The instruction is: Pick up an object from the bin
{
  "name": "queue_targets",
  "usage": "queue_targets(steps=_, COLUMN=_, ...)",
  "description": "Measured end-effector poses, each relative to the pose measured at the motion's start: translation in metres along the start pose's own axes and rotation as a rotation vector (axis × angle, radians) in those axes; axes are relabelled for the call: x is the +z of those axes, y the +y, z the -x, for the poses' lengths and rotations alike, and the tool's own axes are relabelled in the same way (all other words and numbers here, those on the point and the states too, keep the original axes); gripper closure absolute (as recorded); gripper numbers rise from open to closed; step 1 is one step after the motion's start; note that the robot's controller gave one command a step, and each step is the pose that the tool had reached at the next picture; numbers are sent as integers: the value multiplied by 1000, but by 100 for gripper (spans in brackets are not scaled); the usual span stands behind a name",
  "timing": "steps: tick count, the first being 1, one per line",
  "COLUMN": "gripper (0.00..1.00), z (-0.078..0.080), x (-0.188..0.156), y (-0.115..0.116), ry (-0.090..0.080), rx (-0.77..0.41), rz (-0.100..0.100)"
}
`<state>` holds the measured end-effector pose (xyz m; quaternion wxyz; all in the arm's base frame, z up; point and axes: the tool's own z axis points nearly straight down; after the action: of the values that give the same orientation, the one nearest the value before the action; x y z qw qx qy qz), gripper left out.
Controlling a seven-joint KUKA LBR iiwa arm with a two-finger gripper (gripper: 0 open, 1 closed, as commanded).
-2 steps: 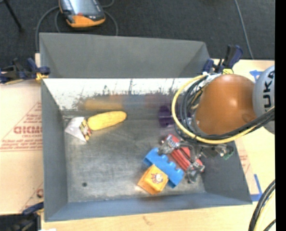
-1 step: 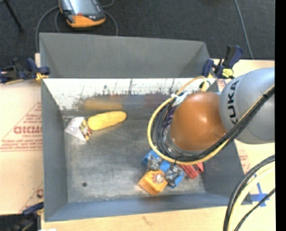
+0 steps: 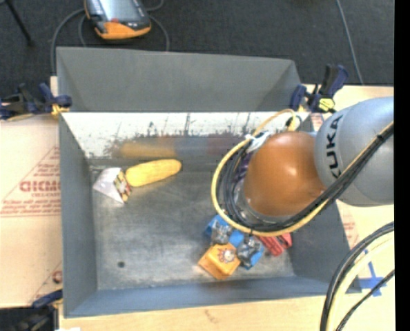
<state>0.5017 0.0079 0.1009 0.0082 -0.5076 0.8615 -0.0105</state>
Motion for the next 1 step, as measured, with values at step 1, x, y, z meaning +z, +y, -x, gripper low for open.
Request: queue_targets(steps=1, gripper=100, z=-3, x=-2, y=0, ry=-8, rx=1, rz=2)
